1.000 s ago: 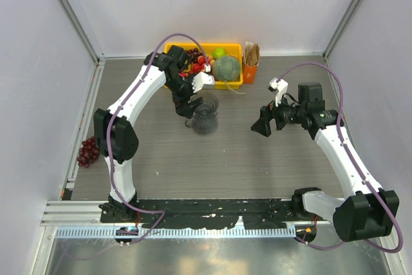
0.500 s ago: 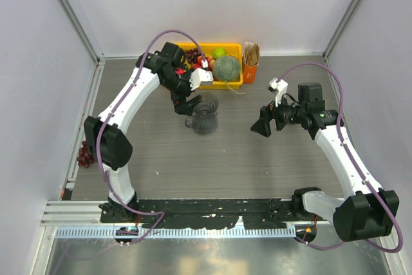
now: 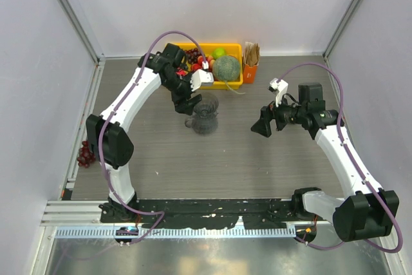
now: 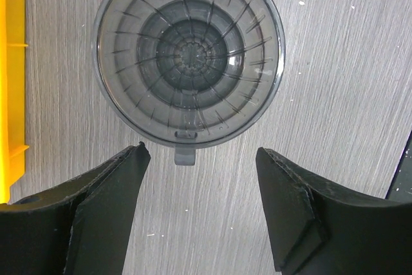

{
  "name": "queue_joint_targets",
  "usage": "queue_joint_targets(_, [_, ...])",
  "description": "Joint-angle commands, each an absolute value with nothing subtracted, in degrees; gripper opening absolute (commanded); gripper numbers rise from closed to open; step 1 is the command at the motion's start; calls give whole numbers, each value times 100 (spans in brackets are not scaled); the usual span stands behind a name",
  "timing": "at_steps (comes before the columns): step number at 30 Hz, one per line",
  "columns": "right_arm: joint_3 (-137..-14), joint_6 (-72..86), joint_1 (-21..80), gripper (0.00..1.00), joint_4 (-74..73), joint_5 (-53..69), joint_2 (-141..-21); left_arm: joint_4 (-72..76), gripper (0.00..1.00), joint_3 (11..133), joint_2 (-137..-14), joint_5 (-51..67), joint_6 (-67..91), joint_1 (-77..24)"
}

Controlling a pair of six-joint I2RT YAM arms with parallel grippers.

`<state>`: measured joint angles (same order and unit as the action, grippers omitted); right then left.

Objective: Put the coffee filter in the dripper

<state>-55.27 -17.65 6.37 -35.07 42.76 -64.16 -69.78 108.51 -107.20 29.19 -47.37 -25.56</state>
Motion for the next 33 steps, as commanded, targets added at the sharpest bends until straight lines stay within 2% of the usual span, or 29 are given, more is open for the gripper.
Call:
queue_joint_targets(1, [-5528, -1828, 598, 96, -3463, 4412, -6425, -6803, 75, 10881, -10802, 3050, -4799, -2584])
queue_joint_targets(8, [-5528, -1828, 606, 96, -3463, 4403, -6460, -6741, 70, 10898, -10890, 3094, -4790, -2628])
queue_joint_targets(13, [-5537, -1863, 589, 96, -3489, 4421, -6486, -6750, 69, 10907, -10907, 3120, -4772, -2672])
queue_joint_targets(16, [-5546, -1863, 598, 96, -3507, 4430, -6486, -6750, 78, 10925, -10881, 3050, -4772, -2672])
queue_joint_targets(20, [-5546, -1854, 598, 96, -3498, 4430, -6486, -6715, 98, 10890, -10680, 2918, -4755, -2646])
queue_joint_targets(27, [-5555, -1881, 598, 96, -3498, 4412, -6390, -7004, 99, 11109, -10187, 2926, -4746, -2549])
queue_joint_targets(33, [-5572, -1837, 589, 95, -3489, 4368, -6250, -6856, 99, 10566, -9415, 3119, -4413, -2312])
